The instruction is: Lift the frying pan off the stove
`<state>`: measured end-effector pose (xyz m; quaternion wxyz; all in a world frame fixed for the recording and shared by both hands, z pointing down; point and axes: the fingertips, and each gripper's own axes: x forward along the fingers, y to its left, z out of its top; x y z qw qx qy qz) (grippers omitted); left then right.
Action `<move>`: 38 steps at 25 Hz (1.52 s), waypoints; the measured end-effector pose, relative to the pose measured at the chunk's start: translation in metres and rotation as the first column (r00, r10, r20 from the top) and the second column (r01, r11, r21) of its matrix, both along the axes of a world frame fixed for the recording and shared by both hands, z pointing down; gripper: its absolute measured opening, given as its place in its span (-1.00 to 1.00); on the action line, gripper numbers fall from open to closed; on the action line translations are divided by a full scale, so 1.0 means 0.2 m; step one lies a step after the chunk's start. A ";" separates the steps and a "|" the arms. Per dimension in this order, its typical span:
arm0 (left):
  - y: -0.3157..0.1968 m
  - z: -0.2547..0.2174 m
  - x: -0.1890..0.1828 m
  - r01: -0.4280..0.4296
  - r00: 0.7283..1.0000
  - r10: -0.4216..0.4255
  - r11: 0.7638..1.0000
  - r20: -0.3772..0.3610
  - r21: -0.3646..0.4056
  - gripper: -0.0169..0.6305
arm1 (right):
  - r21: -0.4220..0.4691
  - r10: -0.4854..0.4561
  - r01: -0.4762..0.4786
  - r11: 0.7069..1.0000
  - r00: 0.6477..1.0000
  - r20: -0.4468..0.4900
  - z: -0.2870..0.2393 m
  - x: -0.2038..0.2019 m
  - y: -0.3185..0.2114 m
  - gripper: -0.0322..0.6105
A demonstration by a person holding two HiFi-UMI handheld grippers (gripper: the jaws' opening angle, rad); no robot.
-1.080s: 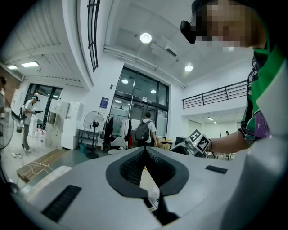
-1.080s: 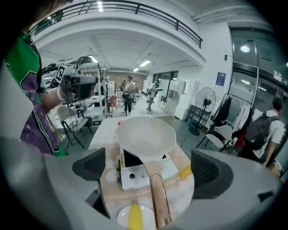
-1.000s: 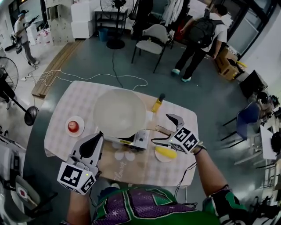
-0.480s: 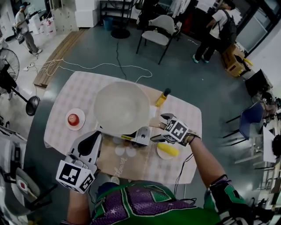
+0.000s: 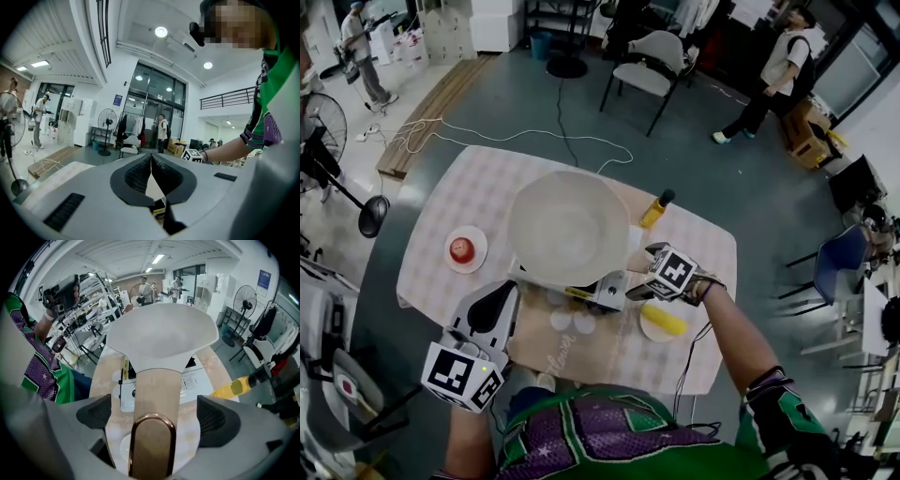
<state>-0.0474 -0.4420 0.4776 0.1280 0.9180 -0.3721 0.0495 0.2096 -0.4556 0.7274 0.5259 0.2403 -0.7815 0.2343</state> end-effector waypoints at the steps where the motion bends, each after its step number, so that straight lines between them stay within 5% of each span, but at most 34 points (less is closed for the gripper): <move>1: 0.00 0.00 0.00 0.002 1.000 -0.002 1.000 0.000 0.000 -0.88 | -0.007 -0.003 0.003 1.000 1.000 -0.003 0.01 0.00 0.00 0.85; 5: 0.01 0.01 -0.02 0.012 1.000 -0.012 1.000 -0.002 -0.003 -0.88 | -0.044 -0.021 0.020 0.999 1.000 -0.018 0.03 -0.02 0.01 0.73; 10: 0.01 0.00 -0.05 0.025 1.000 -0.025 1.000 0.000 -0.004 -0.88 | -0.104 -0.066 0.059 0.993 0.996 -0.064 0.04 -0.02 0.02 -0.44; 26: 0.05 -0.02 -0.15 0.043 0.999 -0.043 0.999 0.001 -0.001 -0.88 | -0.076 -0.040 0.037 0.996 0.998 -0.039 0.05 -0.03 0.02 -0.56; 38: 0.16 -0.13 -0.29 0.071 0.997 -0.072 0.997 0.016 0.041 -0.88 | 0.034 0.166 -0.164 0.986 0.984 -0.060 0.06 -0.12 0.13 -0.56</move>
